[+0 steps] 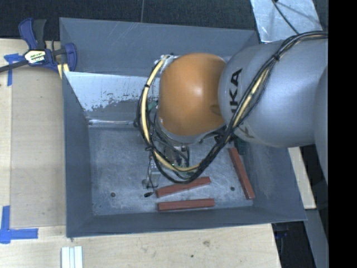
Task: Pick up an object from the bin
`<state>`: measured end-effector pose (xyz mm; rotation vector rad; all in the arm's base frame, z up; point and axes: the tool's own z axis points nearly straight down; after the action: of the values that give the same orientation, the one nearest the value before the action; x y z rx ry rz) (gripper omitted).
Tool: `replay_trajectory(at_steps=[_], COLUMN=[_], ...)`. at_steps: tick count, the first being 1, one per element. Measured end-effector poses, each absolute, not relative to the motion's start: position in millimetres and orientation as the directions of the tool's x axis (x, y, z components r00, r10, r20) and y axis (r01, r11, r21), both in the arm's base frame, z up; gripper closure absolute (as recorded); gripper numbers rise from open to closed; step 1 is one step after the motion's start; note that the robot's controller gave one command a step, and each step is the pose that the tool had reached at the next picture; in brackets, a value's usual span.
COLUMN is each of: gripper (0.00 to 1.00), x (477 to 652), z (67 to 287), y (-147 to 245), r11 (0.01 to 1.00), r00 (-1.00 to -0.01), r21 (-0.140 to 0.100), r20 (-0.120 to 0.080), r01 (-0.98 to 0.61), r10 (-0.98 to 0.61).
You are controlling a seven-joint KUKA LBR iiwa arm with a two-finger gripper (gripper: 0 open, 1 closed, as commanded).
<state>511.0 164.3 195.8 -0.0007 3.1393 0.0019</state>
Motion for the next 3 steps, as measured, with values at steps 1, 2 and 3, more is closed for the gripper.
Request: replay_trajectory(at_steps=[1,2,3], gripper=[0.00,0.00,0.00], x=[579.5,567.7,563.8], z=[69,100,100], y=[71,62,67], r11=[0.879,0.899,0.945], r00=[-0.879,-0.899,-0.945], r21=[-0.002,0.000,0.000], r20=[-0.002,-0.002,0.001], r01=[-0.477,-0.439,-0.328], r10=[-0.477,-0.439,-0.328])
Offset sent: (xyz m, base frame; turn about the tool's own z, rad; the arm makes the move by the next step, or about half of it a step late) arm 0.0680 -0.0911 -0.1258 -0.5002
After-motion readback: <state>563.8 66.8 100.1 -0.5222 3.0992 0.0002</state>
